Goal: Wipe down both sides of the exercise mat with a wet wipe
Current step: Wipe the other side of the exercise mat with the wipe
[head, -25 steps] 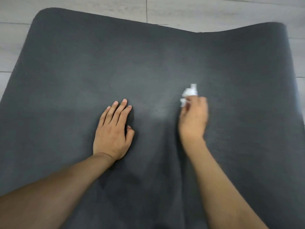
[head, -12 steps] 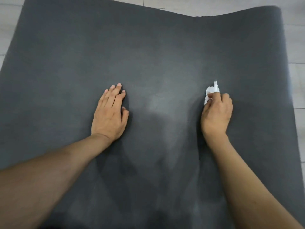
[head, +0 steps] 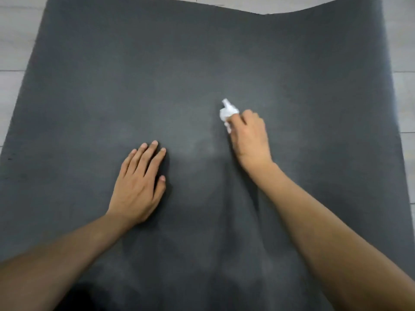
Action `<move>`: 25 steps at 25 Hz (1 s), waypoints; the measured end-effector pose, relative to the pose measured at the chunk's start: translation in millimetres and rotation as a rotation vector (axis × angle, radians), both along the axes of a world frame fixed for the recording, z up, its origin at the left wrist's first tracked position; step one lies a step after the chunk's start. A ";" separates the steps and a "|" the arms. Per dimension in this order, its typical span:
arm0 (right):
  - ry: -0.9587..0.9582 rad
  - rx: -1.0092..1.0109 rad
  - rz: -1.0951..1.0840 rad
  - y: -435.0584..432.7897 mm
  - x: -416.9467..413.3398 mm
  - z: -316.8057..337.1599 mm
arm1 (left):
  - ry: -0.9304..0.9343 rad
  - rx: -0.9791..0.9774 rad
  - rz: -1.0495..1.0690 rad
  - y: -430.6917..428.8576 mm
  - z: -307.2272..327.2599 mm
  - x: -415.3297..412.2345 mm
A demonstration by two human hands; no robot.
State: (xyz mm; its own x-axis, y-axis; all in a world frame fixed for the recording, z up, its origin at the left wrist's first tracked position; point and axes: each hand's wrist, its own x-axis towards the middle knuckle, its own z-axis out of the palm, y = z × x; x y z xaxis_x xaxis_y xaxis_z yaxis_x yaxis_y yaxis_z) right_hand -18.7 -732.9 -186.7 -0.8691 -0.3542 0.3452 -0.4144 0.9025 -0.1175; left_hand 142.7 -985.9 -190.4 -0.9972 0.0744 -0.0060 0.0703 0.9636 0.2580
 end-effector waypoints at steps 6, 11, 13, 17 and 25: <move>-0.120 -0.210 -0.520 21.6 -1.6 4.8 | -0.147 -0.139 0.025 5.3 -3.0 26.0; -0.131 -0.053 0.310 -59.8 76.9 6.6 | -0.282 -0.177 -0.012 0.9 4.1 22.8; -0.080 0.007 0.290 -20.0 52.8 6.9 | -0.351 -0.201 -0.016 3.7 16.4 19.8; -0.163 -0.091 -0.397 66.1 27.6 13.3 | -0.554 -0.223 0.027 11.3 37.1 9.2; -0.317 -0.046 0.234 -76.7 122.2 28.1 | -0.608 -0.173 0.036 13.0 41.3 5.4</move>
State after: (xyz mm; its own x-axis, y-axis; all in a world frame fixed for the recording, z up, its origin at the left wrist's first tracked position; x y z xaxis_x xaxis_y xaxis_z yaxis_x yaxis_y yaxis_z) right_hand 103.5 -809.6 -158.6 -0.8328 -0.5456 0.0932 -0.5449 0.7787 -0.3109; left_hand 148.1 -972.9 -149.1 -0.8138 -0.0120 -0.5810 -0.0733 0.9939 0.0821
